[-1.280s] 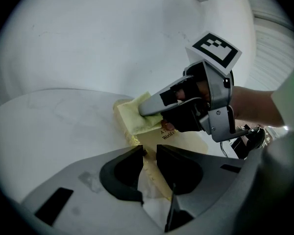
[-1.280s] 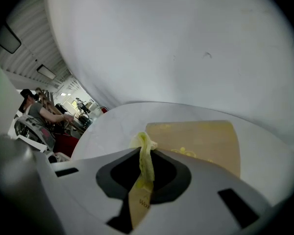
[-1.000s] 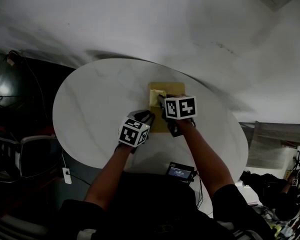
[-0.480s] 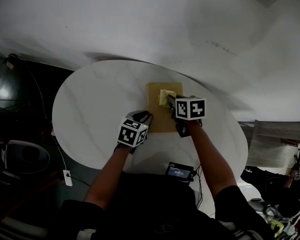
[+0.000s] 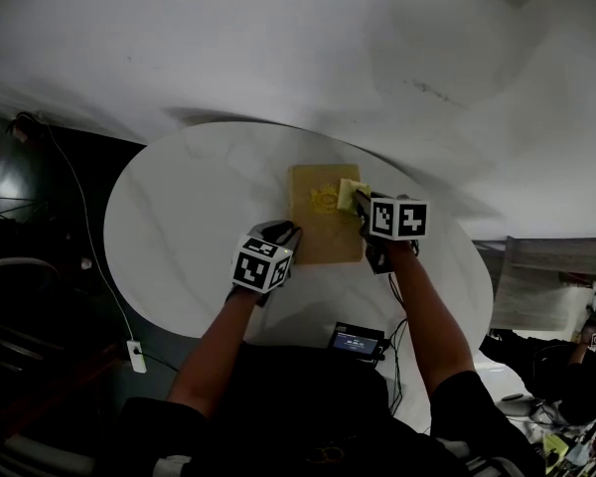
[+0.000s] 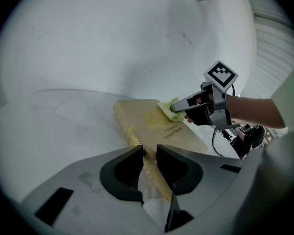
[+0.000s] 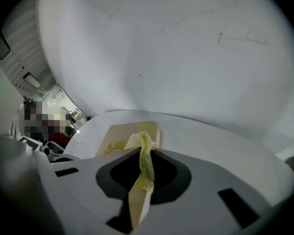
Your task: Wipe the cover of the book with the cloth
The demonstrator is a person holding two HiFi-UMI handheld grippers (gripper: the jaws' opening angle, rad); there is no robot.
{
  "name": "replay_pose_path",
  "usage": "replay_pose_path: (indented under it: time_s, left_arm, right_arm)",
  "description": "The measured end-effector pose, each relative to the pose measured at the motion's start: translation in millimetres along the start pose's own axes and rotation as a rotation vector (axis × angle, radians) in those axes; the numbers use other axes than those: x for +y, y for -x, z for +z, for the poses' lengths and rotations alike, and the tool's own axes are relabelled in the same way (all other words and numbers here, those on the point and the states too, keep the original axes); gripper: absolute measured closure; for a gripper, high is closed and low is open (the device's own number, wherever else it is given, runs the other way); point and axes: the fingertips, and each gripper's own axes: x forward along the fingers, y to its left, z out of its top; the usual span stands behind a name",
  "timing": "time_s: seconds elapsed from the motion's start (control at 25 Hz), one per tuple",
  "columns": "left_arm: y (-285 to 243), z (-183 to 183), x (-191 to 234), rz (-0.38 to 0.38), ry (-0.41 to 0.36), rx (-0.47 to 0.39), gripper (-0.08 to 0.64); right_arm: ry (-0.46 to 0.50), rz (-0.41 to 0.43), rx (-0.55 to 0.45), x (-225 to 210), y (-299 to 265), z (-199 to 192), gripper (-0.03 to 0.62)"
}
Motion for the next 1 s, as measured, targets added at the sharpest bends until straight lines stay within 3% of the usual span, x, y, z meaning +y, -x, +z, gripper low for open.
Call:
replay_pose_path:
  time_s: [0.52,1.0]
  left_arm:
    - [1,1,0,0.002,0.001,-0.001,0.472]
    - [0,0,0,0.006,0.005,-0.003,0.474]
  right_arm:
    - [-0.042,-0.035,-0.014,-19,9,-2,0.505]
    - [-0.016,-0.008,-0.043,6,16,9,0.505]
